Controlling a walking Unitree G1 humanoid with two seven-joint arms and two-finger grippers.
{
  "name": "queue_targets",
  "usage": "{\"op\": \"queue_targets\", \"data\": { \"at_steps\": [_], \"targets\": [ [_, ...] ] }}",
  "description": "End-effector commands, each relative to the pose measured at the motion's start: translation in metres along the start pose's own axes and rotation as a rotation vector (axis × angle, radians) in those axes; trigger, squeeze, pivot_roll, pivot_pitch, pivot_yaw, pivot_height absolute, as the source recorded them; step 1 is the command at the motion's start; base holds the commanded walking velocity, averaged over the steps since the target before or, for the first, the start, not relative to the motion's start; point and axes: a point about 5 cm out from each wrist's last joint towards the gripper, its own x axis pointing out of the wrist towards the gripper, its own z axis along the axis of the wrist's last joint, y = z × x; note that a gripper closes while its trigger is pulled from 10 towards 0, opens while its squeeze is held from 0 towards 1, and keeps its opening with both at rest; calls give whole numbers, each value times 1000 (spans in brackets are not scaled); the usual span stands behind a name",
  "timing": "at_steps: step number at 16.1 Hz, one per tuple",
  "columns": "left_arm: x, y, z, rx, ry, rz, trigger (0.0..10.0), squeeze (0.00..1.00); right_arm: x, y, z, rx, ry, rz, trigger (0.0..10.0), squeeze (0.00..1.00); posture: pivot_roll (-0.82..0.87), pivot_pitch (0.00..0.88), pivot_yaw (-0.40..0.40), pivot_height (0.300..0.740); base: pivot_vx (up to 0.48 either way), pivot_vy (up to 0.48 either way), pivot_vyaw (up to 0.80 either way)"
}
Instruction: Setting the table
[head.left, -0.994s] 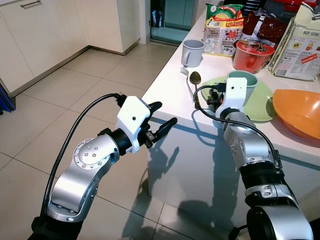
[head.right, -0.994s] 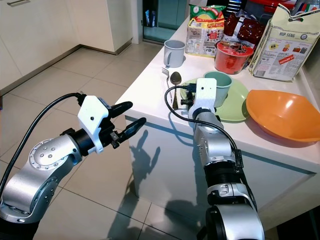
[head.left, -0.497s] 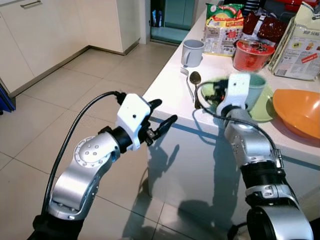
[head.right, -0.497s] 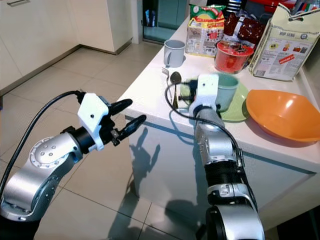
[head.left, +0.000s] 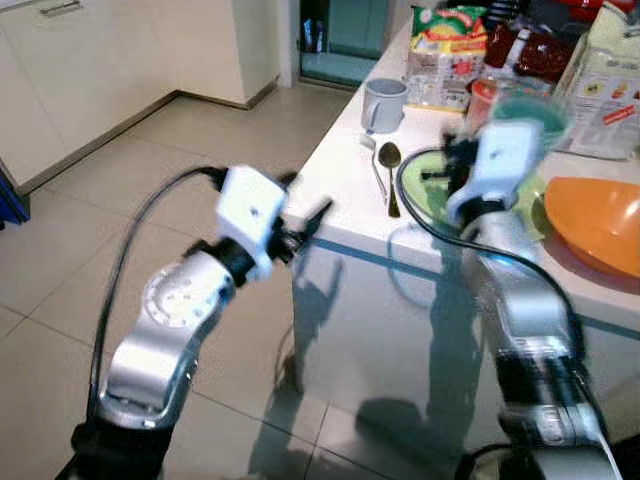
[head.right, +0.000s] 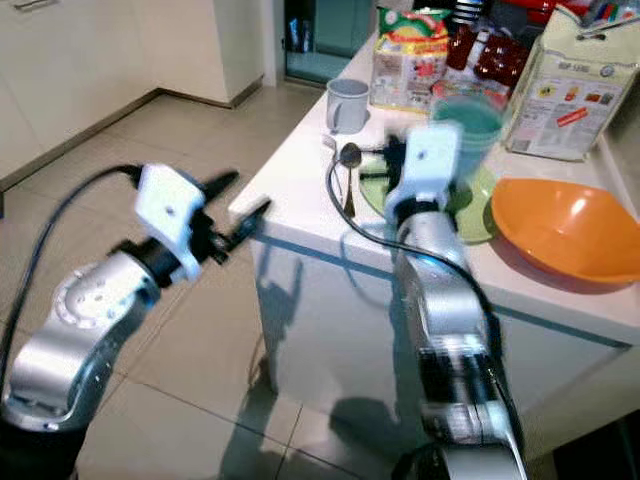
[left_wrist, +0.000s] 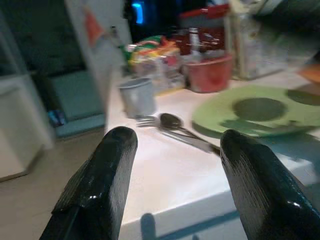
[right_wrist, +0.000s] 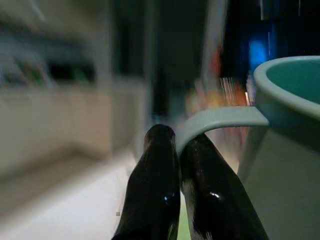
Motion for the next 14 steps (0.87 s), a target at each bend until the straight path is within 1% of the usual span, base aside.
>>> {"op": "queue_targets", "data": {
  "at_steps": [1,2,3,6,7,9,11,14],
  "targets": [
    [-1,2,1,1,-16,28,10000,0,-10,7,17,2,-91,60,5529,0,37,0,1,740,0,0,0],
    [-2,1,0,-4,-23,35,10000,0,-23,9,21,7,-118,76,10000,0,37,0,1,740,0,0,0],
    [-4,-2,-2,-1,-20,39,10000,0,-40,11,19,7,-135,96,10000,0,40,0,2,740,0,-281,0],
    [-9,-2,-2,-25,-33,46,10000,0,-64,10,13,9,-101,125,10000,0,29,0,3,740,0,-384,0],
    [-9,-1,-4,-31,-31,55,10000,0,-69,9,13,-9,-91,131,10000,0,28,0,-4,740,0,-405,0],
    [-9,-1,-4,-34,-32,63,10000,0,-75,6,9,-13,-71,131,10000,0,35,0,-13,740,0,-403,0],
    [-11,-4,-5,-34,-32,68,10000,0,-81,9,5,-22,-72,166,10000,0,48,0,-22,740,0,-401,-794],
    [-12,-2,-6,-41,-31,72,10000,0,-84,12,7,-26,-83,187,10000,0,33,0,-24,740,0,-400,-800]
  ]
}}
